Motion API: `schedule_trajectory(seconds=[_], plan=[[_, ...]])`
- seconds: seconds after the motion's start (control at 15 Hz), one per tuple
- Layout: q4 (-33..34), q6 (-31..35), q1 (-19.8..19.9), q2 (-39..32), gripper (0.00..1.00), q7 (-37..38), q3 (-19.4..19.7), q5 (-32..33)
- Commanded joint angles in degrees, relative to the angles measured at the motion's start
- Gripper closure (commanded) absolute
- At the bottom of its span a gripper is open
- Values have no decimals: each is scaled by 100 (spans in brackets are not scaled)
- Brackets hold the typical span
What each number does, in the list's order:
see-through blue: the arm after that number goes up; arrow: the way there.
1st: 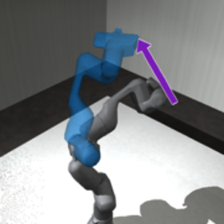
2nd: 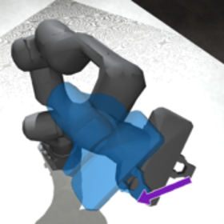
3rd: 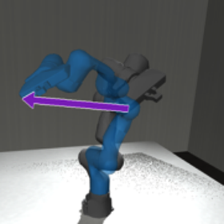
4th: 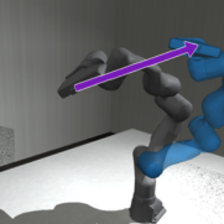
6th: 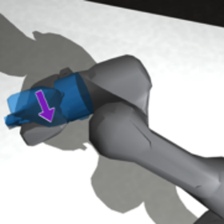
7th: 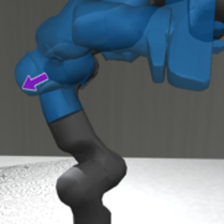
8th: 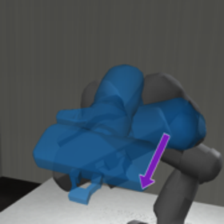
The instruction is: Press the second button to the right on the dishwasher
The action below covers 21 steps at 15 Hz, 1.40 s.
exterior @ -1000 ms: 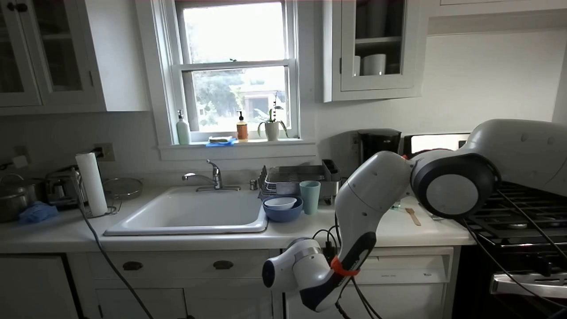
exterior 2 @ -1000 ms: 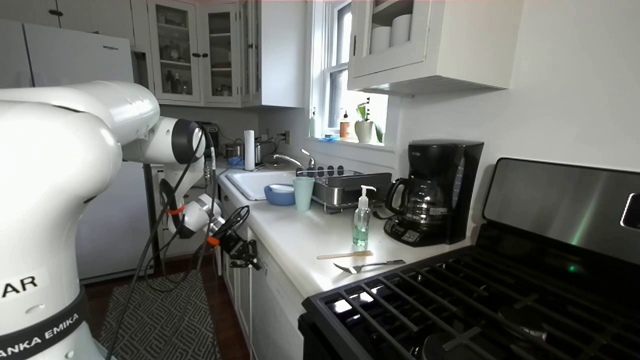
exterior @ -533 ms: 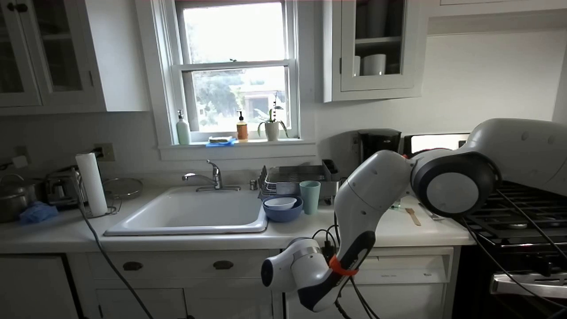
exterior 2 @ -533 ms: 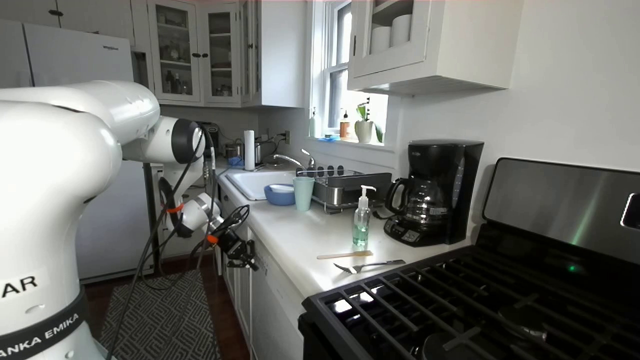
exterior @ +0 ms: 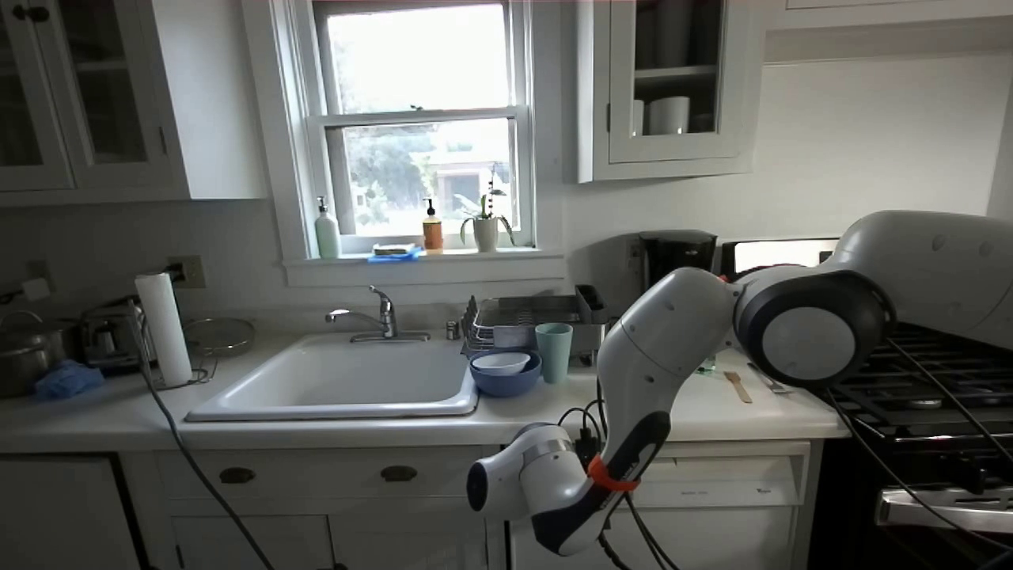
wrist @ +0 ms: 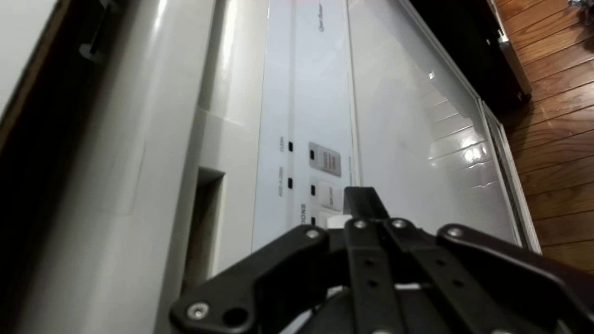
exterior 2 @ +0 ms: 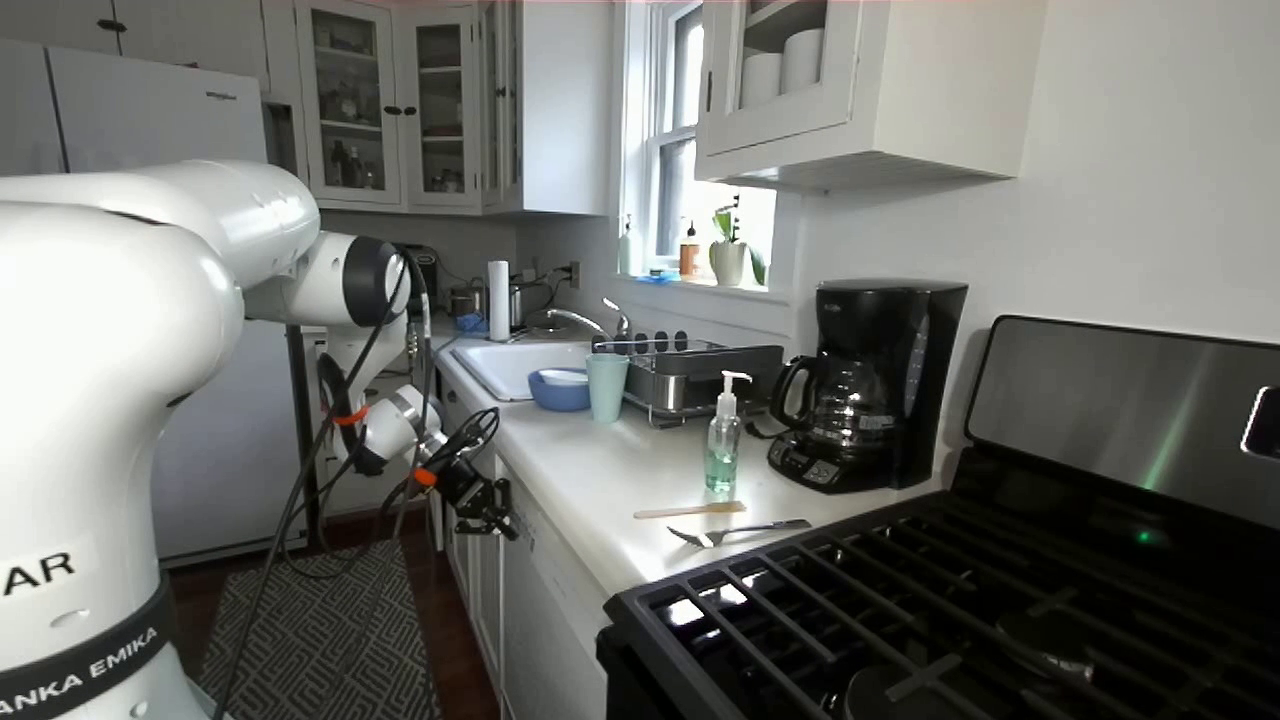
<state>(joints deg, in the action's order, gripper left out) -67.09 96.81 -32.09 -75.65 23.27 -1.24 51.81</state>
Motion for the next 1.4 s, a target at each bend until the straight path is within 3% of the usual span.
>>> schedule_trajectory(seconds=[0.0, 1.33], plan=[[-82, -98, 27, 108, 100, 2, -18, -63], [-18, 249, 114, 46, 100, 47, 45, 6]])
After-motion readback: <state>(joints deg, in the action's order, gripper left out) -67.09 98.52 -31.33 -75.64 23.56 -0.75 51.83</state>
